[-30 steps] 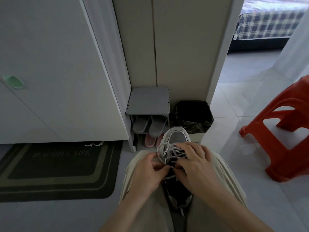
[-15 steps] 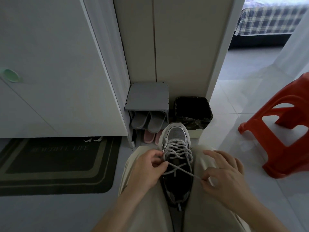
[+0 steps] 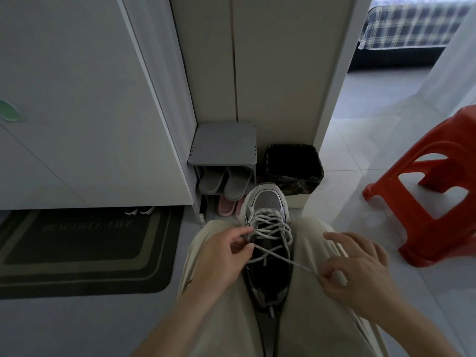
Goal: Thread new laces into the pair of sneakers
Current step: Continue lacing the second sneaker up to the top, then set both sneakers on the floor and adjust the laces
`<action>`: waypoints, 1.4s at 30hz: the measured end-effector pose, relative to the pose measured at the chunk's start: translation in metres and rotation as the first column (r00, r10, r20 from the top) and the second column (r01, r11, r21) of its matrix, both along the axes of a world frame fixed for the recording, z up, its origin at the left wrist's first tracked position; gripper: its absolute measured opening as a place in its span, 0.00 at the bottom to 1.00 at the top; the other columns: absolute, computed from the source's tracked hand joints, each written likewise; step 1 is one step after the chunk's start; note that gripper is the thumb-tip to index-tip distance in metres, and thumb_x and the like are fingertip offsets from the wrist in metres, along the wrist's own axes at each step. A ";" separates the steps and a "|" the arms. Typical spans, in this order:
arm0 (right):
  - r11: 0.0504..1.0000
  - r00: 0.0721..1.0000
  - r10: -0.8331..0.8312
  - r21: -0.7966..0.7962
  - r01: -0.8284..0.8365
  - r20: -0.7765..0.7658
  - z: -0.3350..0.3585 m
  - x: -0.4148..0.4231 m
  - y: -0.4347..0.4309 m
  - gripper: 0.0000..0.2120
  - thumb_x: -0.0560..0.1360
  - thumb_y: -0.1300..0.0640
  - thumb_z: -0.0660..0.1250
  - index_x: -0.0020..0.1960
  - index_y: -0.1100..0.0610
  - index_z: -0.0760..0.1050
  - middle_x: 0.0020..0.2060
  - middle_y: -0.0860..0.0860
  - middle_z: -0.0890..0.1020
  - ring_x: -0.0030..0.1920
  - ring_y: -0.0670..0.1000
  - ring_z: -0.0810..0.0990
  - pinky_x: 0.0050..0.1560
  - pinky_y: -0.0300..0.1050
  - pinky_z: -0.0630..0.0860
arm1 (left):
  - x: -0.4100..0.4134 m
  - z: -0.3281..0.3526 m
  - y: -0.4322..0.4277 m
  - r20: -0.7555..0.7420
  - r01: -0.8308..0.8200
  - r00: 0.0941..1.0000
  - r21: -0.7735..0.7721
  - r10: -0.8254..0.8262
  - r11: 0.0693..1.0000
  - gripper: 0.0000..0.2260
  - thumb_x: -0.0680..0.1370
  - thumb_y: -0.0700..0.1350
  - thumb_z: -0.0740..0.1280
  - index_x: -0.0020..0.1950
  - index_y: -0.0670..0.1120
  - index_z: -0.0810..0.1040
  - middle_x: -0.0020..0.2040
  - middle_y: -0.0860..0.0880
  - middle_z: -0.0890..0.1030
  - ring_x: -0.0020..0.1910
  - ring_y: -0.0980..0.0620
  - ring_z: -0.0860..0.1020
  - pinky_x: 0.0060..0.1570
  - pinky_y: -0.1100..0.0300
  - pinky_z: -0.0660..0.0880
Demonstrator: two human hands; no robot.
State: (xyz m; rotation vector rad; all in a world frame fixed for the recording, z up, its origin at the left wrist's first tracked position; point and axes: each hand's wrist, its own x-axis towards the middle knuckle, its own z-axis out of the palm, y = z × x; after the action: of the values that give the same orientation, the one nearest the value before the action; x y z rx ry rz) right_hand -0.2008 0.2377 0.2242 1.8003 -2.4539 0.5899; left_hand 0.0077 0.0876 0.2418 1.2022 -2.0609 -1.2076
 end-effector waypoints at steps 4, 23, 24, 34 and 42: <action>0.999 0.999 0.039 0.018 -0.039 -0.018 -0.002 0.001 -0.002 0.06 0.57 0.41 0.60 0.27 0.42 0.73 0.56 0.42 0.79 0.62 0.51 0.67 0.60 0.46 0.54 | 0.000 -0.001 -0.001 -0.007 -0.002 1.000 -0.007 0.002 1.000 0.14 0.74 0.43 0.71 0.58 0.55 0.80 0.42 0.55 0.84 0.40 0.63 0.81 0.45 0.69 0.77; 0.992 1.000 0.024 0.124 -0.023 -0.007 0.005 0.035 -0.072 0.17 0.70 0.39 0.51 0.34 0.50 0.67 0.33 0.49 0.81 0.39 0.53 0.80 0.45 0.45 0.63 | -0.022 -0.006 -0.010 0.537 0.133 0.844 -0.192 -0.010 0.972 0.11 0.77 0.51 0.62 0.46 0.44 0.76 0.43 0.45 0.79 0.45 0.44 0.78 0.38 0.58 0.64; 0.992 0.999 0.024 0.125 -0.026 0.025 0.004 0.034 -0.076 0.16 0.72 0.40 0.55 0.35 0.51 0.68 0.33 0.48 0.82 0.39 0.52 0.80 0.46 0.44 0.65 | -0.022 -0.009 -0.013 0.542 0.128 0.840 -0.193 -0.004 0.973 0.11 0.77 0.50 0.62 0.47 0.43 0.76 0.45 0.44 0.80 0.47 0.43 0.78 0.39 0.57 0.66; 0.921 0.893 -0.174 0.389 -0.001 0.416 -0.051 -0.013 -0.097 0.16 0.75 0.39 0.62 0.50 0.49 0.80 0.33 0.44 0.79 0.39 0.49 0.79 0.42 0.45 0.76 | -0.008 -0.085 -0.065 0.531 -0.084 0.847 0.108 0.014 0.991 0.08 0.77 0.48 0.62 0.41 0.45 0.74 0.39 0.43 0.80 0.37 0.44 0.81 0.43 0.47 0.80; 0.719 0.968 -0.115 0.690 -0.075 0.225 -0.102 -0.059 -0.141 0.17 0.77 0.40 0.58 0.58 0.49 0.76 0.56 0.47 0.79 0.56 0.52 0.77 0.59 0.48 0.72 | -0.022 -0.173 -0.101 0.621 -0.224 0.783 0.231 0.034 0.947 0.08 0.76 0.45 0.62 0.46 0.41 0.77 0.40 0.42 0.82 0.33 0.45 0.81 0.39 0.53 0.81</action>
State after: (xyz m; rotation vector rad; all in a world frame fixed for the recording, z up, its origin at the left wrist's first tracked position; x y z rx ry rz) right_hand -0.2599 0.0970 0.1225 1.9921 -3.1641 -0.1887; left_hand -0.0146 -0.0136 0.0691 2.0759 -2.2166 -1.1877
